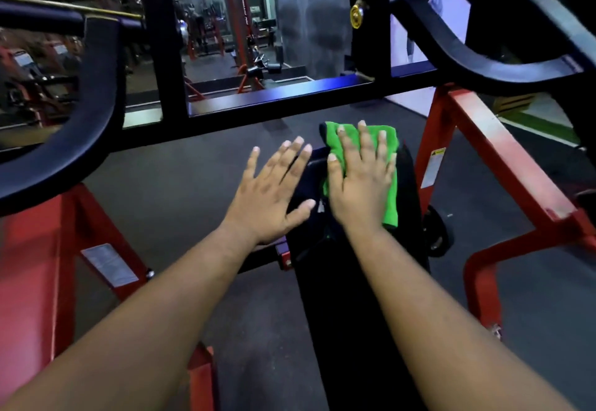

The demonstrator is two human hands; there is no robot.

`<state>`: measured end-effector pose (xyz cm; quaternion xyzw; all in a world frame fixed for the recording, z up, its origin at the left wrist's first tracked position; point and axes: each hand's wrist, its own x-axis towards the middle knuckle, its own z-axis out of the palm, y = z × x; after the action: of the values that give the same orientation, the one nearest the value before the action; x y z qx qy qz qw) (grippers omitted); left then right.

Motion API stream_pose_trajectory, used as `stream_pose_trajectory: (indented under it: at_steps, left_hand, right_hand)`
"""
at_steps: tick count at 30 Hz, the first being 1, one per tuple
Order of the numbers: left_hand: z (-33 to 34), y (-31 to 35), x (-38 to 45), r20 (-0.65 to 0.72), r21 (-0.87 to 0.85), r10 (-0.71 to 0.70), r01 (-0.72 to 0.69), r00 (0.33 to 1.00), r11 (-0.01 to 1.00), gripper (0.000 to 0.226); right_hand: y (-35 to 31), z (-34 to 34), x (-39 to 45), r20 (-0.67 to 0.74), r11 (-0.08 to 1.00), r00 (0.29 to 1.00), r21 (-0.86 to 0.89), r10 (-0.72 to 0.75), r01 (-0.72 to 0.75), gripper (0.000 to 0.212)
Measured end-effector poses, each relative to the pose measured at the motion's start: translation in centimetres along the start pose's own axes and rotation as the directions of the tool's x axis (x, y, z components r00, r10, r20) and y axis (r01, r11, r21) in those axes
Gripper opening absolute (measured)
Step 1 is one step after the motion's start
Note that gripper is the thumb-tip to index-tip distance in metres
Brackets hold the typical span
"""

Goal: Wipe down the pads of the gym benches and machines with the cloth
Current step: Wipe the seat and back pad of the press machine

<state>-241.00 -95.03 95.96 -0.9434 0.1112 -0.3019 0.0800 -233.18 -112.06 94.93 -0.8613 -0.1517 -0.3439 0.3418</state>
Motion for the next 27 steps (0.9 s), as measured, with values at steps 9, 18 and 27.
stream_pose_trajectory:
  at_steps: [9, 18, 27]
  left_hand:
    - [-1.8, 0.5, -1.6, 0.112, -0.228, -0.017, 0.042, 0.994, 0.973, 0.085]
    - [-2.3, 0.4, -1.8, 0.093, -0.325, -0.020, 0.049, 0.995, 0.945, 0.086]
    - [-1.6, 1.1, -1.5, 0.114, -0.396, -0.077, 0.116, 0.991, 0.911, 0.084]
  right_hand:
    - [5.2, -2.0, -0.7, 0.103, 0.946, 0.951, -0.118, -0.290, 0.301, 0.062]
    - [0.2, 0.4, -9.8, 0.096, 0.965, 0.961, 0.039, -0.261, 0.258, 0.061]
    - [-2.7, 1.1, -4.6, 0.053, 0.995, 0.993, -0.009, -0.104, 0.104, 0.060]
